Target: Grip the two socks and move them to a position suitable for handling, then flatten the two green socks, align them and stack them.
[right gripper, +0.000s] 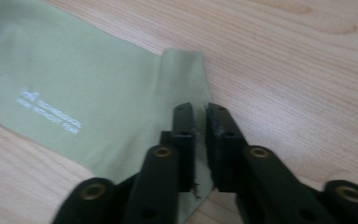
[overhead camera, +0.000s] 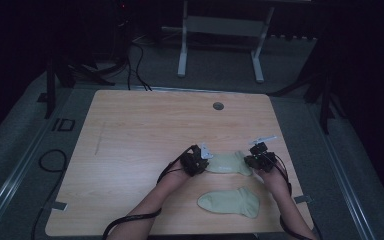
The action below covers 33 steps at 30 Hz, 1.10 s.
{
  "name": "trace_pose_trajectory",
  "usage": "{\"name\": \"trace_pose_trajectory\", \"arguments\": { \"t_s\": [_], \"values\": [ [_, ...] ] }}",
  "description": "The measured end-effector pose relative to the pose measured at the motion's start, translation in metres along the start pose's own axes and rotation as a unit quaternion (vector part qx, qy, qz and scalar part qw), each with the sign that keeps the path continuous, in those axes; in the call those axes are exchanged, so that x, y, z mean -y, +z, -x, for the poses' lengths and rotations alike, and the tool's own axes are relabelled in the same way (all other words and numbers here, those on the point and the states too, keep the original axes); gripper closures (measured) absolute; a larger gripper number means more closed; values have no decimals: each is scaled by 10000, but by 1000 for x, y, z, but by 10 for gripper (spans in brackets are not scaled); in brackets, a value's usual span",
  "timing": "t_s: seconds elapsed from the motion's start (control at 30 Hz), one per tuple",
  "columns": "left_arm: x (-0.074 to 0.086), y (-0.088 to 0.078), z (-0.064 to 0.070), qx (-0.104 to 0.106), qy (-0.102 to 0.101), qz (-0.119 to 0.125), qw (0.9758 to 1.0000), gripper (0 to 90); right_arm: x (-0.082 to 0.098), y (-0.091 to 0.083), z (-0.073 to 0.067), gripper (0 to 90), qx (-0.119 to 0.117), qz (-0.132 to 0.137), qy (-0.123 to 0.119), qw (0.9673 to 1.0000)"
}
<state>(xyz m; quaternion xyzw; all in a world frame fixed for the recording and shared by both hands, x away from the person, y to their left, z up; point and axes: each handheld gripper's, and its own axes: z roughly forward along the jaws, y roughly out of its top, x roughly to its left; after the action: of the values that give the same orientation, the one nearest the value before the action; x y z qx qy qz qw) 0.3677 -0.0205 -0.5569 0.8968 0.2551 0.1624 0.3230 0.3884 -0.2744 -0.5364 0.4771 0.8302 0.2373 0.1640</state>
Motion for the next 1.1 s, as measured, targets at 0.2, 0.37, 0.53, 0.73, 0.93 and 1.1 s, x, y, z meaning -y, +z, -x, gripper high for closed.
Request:
{"name": "trace_pose_trajectory", "arguments": {
  "t_s": [0.2,0.37,0.53,0.73,0.93,1.1],
  "values": [
    [-6,-12,1,99,-205,-12,9997,548,-3,-11,-1,522,-160,117,-144,9997],
    [-10,-28,6,136,-319,-69,9994,375,-1,-20,-2,431,-323,187,-154,9992],
    [-2,-50,17,294,-302,-61,9991,343,9,-35,-5,434,-455,169,-276,9984],
    [10,-62,35,487,-268,-111,9984,343,26,-53,-14,458,-680,197,-499,9962],
    [21,-66,55,584,-84,-327,9977,359,53,-63,-25,547,-893,151,-630,9939],
    [28,-59,63,697,-124,-458,9964,400,74,-64,-31,562,-938,26,-753,9927]
  ]
}}
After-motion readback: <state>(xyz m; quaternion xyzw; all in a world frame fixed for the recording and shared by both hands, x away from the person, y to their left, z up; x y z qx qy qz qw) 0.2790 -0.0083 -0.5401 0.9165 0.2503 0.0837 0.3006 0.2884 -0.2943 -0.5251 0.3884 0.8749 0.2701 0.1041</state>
